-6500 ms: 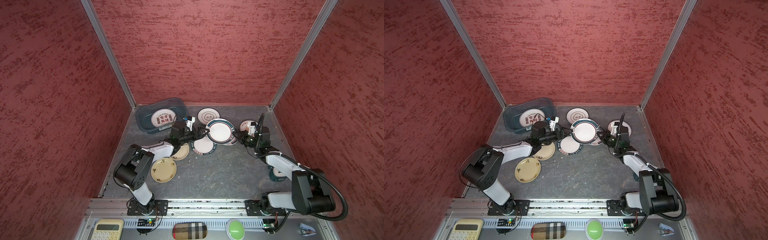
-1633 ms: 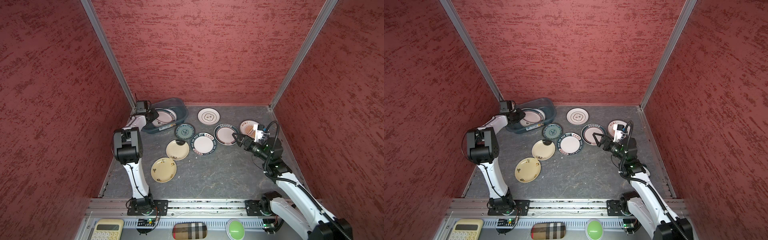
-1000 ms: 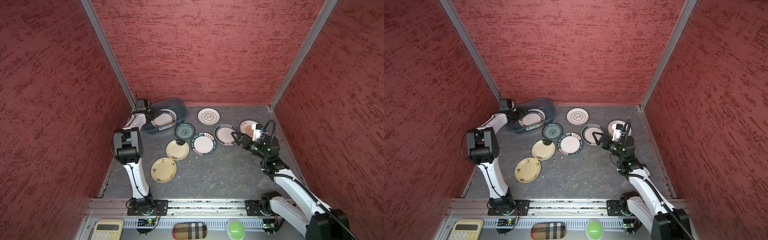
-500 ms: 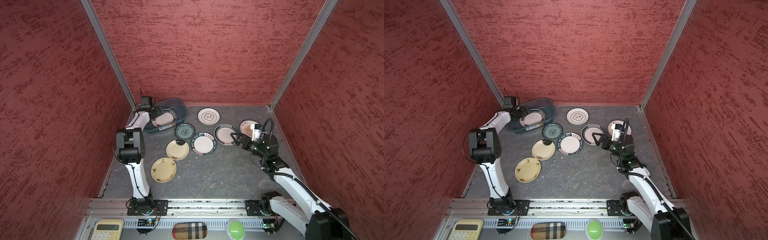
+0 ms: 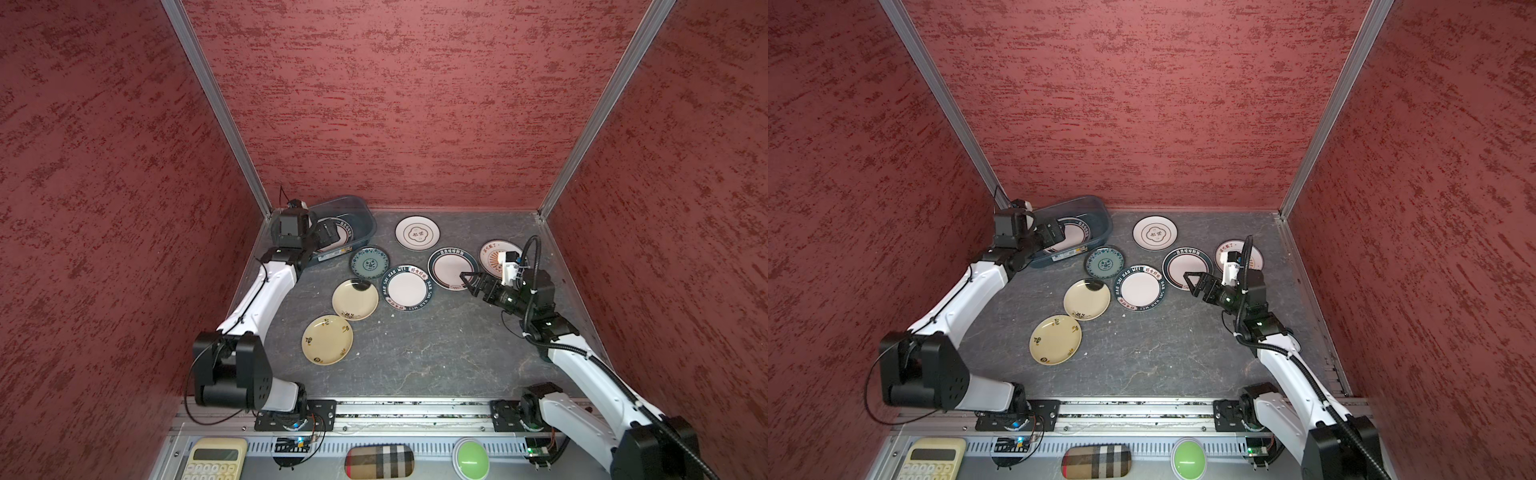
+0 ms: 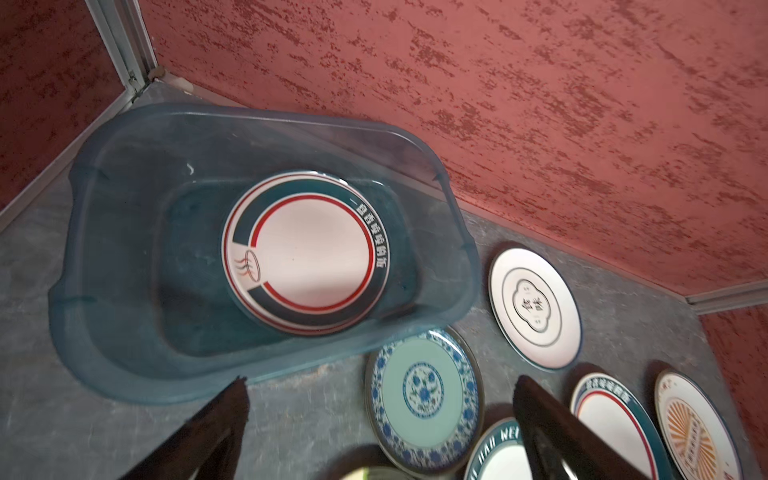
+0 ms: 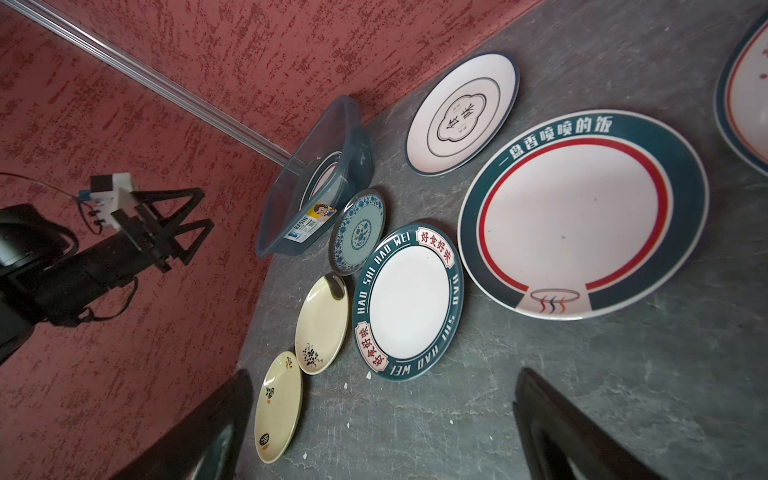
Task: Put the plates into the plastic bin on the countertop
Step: 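Withdraw the left gripper from the basin while the right gripper nears another plate, then press the right gripper onto the rim of the green-rimmed plate farther out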
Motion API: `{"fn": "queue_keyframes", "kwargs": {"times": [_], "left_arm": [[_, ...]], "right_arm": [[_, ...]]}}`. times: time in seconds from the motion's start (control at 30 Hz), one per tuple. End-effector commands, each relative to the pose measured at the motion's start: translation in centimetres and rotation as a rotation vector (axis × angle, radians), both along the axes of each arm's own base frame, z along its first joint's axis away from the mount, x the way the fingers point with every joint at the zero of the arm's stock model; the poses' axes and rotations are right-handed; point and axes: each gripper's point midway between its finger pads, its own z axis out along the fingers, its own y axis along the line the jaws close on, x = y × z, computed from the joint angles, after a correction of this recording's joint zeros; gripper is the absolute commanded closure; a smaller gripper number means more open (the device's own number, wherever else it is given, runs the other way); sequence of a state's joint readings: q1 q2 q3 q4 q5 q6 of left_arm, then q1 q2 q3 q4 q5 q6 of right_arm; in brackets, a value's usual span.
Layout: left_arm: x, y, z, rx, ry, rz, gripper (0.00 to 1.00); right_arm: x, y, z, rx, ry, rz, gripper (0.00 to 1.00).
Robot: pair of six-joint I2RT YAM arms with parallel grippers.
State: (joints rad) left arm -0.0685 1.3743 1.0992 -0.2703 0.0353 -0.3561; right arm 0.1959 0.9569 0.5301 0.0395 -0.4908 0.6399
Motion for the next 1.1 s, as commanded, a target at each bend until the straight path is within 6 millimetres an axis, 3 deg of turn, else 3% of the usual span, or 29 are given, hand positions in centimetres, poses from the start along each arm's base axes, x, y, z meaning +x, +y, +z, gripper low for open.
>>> {"fn": "queue_keyframes", "kwargs": {"times": [0.0, 0.17, 0.3, 0.67, 0.8, 1.07], "left_arm": [[-2.8, -2.5, 0.5, -0.097, -0.045, -0.086, 0.01], [-7.4, -7.1, 1.0, -0.266, -0.088, -0.277, 0.01], [-9.3, -9.1, 0.2, -0.317, -0.09, -0.327, 0.01], [-9.2, -12.9, 0.4, -0.4, -0.128, -0.448, 0.01], [-8.9, -14.2, -0.9, -0.452, -0.103, -0.481, 0.01], [-8.7, -14.7, -2.5, -0.459, -0.058, -0.492, 0.01]], "right_arm": [[0.2, 0.8, 0.2, -0.01, 0.005, 0.05, 0.01], [1.1, 0.6, -2.0, -0.063, 0.093, 0.045, 0.01], [1.8, 0.5, -3.3, -0.087, 0.129, 0.031, 0.01], [4.7, -0.1, -8.2, -0.09, 0.259, -0.052, 0.15], [5.7, -0.8, -9.7, -0.089, 0.296, -0.098, 0.21], [7.0, -3.2, -12.9, -0.015, 0.366, -0.203, 0.3]]}}
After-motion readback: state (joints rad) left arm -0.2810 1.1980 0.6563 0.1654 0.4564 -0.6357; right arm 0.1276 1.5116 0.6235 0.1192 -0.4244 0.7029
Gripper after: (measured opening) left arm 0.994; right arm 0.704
